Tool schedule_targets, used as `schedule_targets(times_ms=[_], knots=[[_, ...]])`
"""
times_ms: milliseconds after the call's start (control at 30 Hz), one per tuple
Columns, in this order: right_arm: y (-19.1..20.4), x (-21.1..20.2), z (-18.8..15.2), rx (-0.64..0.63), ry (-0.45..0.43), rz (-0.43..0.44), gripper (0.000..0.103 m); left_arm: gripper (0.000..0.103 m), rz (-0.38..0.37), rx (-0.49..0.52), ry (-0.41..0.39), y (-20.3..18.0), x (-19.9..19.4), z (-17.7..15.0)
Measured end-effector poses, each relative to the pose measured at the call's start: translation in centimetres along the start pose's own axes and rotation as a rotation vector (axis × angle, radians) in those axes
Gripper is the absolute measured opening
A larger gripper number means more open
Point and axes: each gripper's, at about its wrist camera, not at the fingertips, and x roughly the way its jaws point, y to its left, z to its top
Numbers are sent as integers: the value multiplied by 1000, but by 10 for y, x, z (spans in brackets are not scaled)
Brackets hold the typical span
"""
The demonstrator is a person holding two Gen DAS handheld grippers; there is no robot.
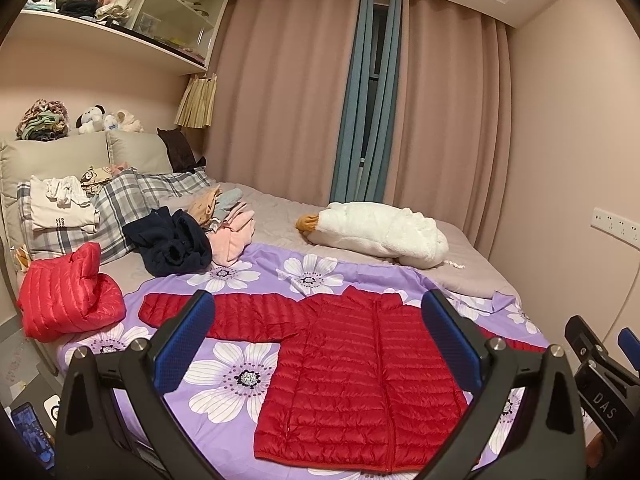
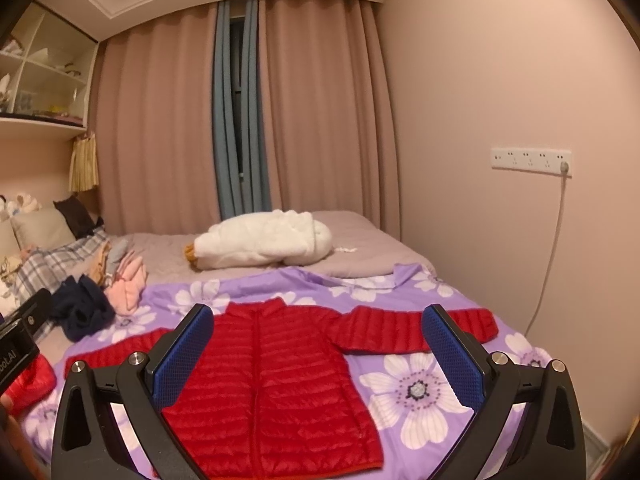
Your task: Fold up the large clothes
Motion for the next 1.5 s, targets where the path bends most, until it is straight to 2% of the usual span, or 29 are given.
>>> schedule_targets(times_ms=[1500], knots=[[9, 1, -2, -24, 25, -22, 103, 103, 15, 9, 27, 0, 9, -2]])
